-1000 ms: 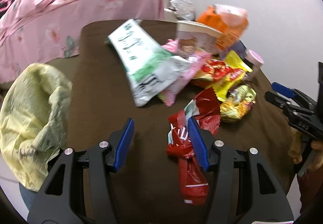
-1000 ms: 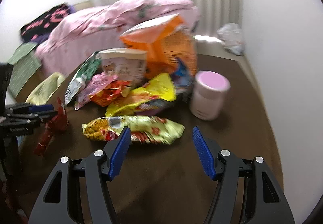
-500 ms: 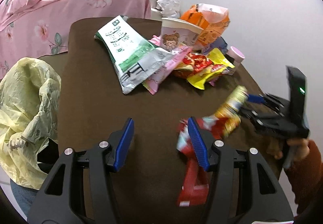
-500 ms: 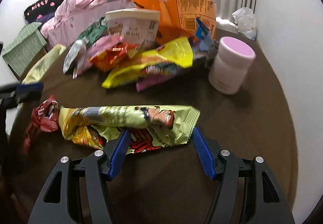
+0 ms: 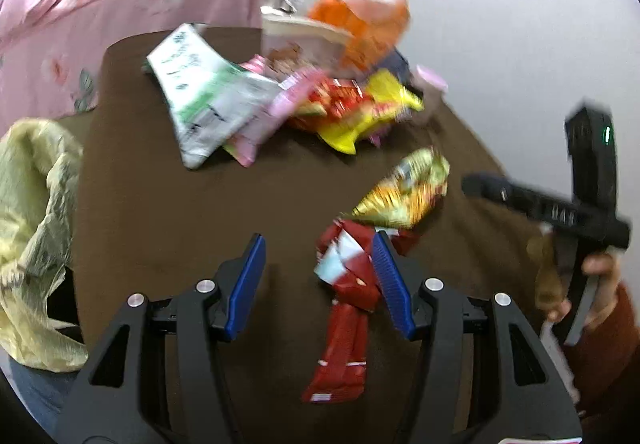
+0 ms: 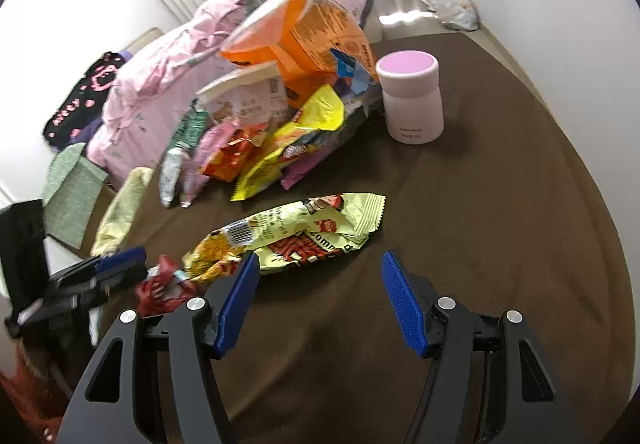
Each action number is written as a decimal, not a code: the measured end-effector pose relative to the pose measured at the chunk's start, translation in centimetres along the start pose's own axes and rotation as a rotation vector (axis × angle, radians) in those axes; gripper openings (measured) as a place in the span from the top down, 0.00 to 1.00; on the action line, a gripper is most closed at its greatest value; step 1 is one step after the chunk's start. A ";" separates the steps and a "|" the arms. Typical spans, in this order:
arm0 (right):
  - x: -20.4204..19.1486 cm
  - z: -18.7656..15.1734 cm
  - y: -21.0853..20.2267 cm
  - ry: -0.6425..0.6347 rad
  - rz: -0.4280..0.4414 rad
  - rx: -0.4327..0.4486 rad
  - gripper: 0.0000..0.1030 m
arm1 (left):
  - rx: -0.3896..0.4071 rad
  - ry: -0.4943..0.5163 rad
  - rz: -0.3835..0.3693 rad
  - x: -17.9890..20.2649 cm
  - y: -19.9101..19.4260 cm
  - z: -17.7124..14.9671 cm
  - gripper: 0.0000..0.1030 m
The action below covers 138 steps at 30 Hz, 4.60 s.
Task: Collect trash
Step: 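Lift the red wrapper with the left tool while the right tool grasps a yellow snack bag, then carry both wrappers over the yellow bag and open both tools, then close the left tool on the milk carton while the right tool grasps a white cup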
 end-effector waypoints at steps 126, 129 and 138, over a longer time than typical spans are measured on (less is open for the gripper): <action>-20.0 12.0 7.1 -0.638 0.120 0.124 0.51 | 0.487 -0.571 0.119 -21.9 -9.6 7.2 0.34; -15.4 11.1 4.8 -0.546 0.056 0.146 0.44 | 0.404 -0.498 0.065 -18.8 -7.2 9.0 0.33; -8.0 6.6 1.5 -0.476 -0.103 0.157 0.44 | 0.194 -0.355 0.034 -11.2 1.9 16.5 0.33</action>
Point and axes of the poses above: each gripper's, at about its wrist camera, not at the fingertips, and y roughly the way its jaws point, x to its right, z to its top, the point moved 2 cm from there along y, roughly the way its jaws point, and after that the axes turned 13 degrees about -y, right-handed, at the moved point
